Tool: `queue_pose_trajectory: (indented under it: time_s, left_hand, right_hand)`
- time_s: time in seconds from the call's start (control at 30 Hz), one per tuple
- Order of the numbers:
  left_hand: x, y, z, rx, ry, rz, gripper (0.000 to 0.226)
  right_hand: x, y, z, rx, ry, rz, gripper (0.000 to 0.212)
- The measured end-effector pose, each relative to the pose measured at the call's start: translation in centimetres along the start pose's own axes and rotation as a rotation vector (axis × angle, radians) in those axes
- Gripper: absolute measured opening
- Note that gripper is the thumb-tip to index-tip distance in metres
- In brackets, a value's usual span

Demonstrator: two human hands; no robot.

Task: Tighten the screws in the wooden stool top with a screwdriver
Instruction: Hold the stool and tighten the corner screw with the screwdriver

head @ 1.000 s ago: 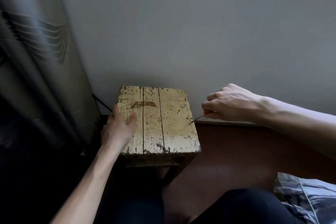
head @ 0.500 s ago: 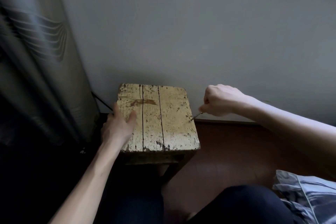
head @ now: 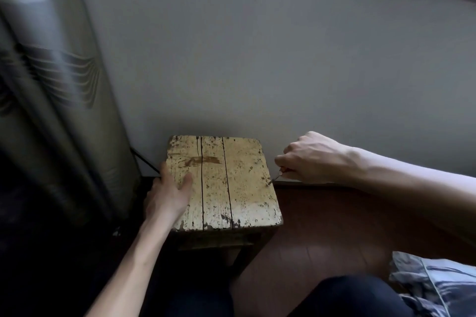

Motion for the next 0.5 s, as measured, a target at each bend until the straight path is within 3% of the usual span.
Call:
queue_pose_trajectory:
  time_s: [0.27,0.4,0.5]
  left_hand:
    - [0.6,-0.6,-0.8,-0.012,-0.019,-0.012,0.088]
    - [0.7,-0.6,-0.9,-0.027,-0.008,-0.005,0.087]
    - [0.6,-0.5,-0.7,-0.024,0.012,0.004,0.085]
  right_hand:
    - [-0.4,1.1,-1.6,-0.061,-0.075,-0.184,0.038]
    - [-0.2,-0.3,-2.3,0.06,-0.336,-0.527,0.031]
    - [-0.6,-1.7,-2.2,0.114,-0.415,-0.63,0.035]
Point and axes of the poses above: each hand's wrist, its own y-axis away from the middle knuckle, its own z-axis out of the back of the hand, x = y × z, the point moved 3 cm from there along -y, towards the middle knuckle, and after that the axes turned 6 degrees about -x, right-handed, at the moved point
